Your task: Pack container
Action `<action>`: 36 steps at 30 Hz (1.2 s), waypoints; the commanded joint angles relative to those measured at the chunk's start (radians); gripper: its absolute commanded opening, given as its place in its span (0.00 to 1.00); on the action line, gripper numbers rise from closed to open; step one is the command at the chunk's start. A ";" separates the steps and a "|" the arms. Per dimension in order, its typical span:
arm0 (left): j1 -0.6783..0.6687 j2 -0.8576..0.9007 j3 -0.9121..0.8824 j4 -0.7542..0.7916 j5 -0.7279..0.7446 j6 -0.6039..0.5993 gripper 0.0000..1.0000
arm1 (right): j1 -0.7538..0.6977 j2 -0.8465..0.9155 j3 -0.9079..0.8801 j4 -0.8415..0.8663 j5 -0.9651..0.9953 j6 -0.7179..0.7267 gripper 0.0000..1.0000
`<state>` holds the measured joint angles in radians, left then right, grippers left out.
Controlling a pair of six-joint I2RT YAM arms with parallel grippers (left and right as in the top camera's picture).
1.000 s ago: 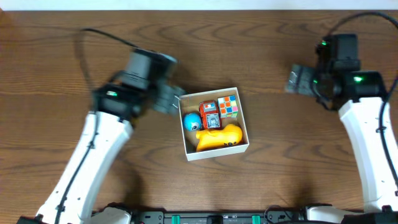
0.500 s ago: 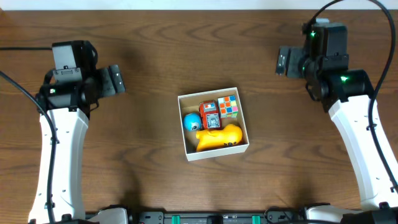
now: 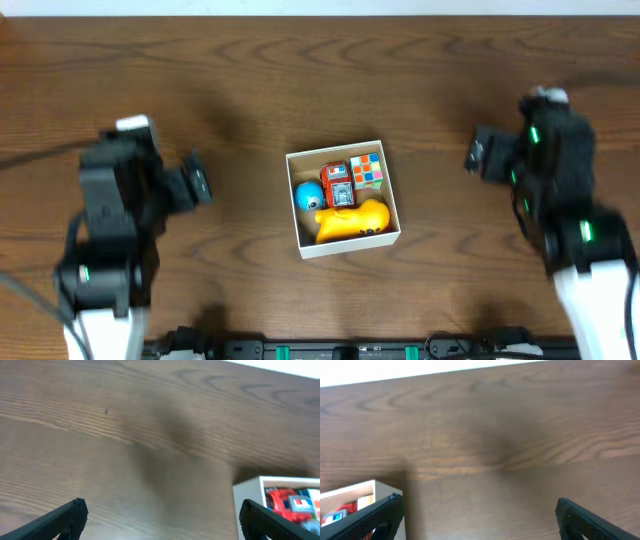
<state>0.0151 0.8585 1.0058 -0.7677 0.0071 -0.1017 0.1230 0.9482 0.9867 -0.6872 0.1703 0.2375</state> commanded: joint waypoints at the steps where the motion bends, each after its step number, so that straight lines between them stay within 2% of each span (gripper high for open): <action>1: -0.033 -0.139 -0.106 0.006 -0.008 -0.032 0.98 | 0.016 -0.175 -0.141 -0.008 0.044 0.022 0.99; 6: -0.055 -0.333 -0.208 0.002 -0.009 -0.047 0.98 | 0.016 -0.417 -0.282 -0.057 0.043 0.016 0.99; 10: -0.055 -0.424 -0.235 0.017 -0.023 -0.046 0.98 | 0.015 -0.513 -0.335 -0.065 0.043 0.016 0.99; 36: -0.055 -0.428 -0.235 0.006 -0.023 -0.046 0.98 | 0.015 -0.515 -0.340 -0.066 0.027 0.017 0.99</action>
<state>-0.0357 0.4309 0.7746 -0.7593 -0.0044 -0.1352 0.1230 0.4343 0.6567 -0.7521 0.1986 0.2386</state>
